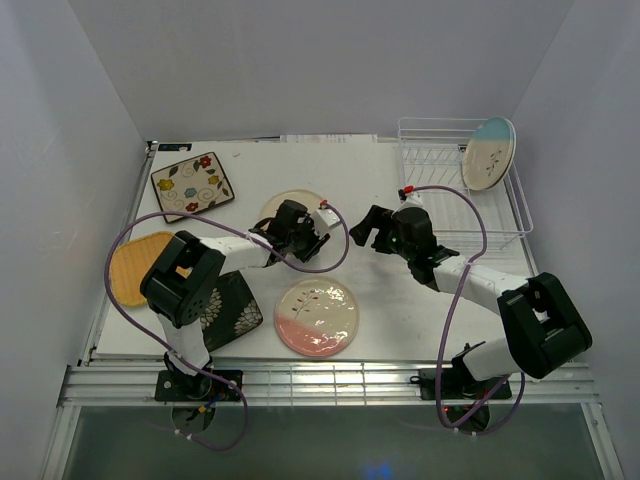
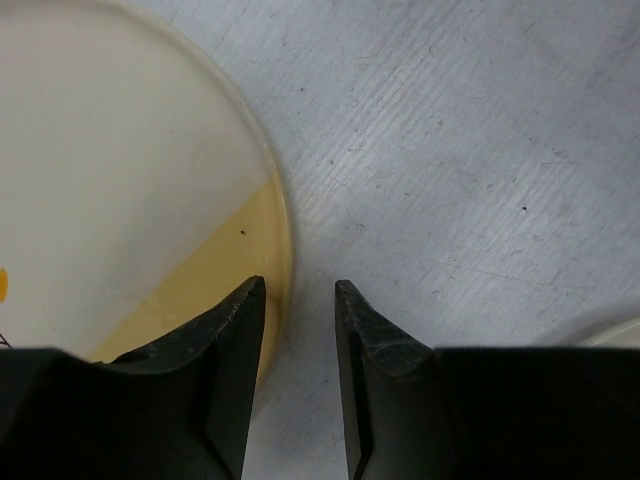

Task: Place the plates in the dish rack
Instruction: Pick up the plate at the center of the board.

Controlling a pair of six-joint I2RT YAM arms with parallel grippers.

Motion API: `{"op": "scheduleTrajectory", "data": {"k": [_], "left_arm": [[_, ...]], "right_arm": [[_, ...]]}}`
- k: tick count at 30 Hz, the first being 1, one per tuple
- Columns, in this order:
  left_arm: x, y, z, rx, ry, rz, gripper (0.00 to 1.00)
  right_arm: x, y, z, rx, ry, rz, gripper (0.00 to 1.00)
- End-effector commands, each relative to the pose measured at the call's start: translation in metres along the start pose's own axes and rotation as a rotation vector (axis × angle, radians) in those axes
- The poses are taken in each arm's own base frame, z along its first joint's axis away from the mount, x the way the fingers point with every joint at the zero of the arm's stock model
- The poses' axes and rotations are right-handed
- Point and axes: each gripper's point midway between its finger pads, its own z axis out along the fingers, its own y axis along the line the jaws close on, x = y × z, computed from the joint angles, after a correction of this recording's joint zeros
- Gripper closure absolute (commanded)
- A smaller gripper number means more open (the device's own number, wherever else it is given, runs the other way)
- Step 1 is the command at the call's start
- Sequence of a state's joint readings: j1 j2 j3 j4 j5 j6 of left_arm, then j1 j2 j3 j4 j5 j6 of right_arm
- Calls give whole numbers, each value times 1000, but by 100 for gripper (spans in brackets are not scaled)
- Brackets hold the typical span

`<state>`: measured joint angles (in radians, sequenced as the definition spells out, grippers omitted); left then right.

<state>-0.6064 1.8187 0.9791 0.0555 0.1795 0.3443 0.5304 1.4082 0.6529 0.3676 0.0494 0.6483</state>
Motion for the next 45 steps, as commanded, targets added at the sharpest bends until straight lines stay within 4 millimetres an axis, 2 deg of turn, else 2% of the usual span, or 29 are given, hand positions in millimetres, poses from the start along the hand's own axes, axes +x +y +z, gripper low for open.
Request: {"op": "scheduleTrajectory", "data": {"k": [1, 4, 6, 8, 12, 13, 16, 21, 26, 39, 45], "left_arm": [[-1, -1, -1, -2, 1, 27, 56], [3, 1, 2, -16, 18, 34, 60], [9, 0, 8, -10, 45, 36, 68], [15, -1, 13, -3, 65, 37, 72], [14, -2, 14, -5, 67, 46, 79], [14, -2, 13, -6, 66, 48, 86], [10, -2, 10, -10, 55, 45, 100], [-2, -4, 0, -3, 13, 32, 100], [-18, -4, -14, -12, -50, 30, 100], [-45, -16, -43, 36, -172, 39, 100], [-54, -28, -55, 92, -224, 58, 100]], "right_arm": [[-21, 17, -3, -44, -60, 3, 10], [-21, 17, -2, -42, -62, 5, 10], [-22, 16, -3, -38, -67, 9, 10], [-21, 15, -2, -34, -66, 16, 10], [-21, 14, -1, -26, -71, 31, 10], [-21, 13, -1, -18, -69, 48, 10], [-22, 8, 0, 12, -79, 72, 10], [-23, -5, 3, 91, -91, 134, 10], [-20, -7, 9, 100, -83, 158, 10], [-9, 21, 29, -55, -24, 208, 10], [-2, 35, 36, -136, 15, 232, 10]]}}
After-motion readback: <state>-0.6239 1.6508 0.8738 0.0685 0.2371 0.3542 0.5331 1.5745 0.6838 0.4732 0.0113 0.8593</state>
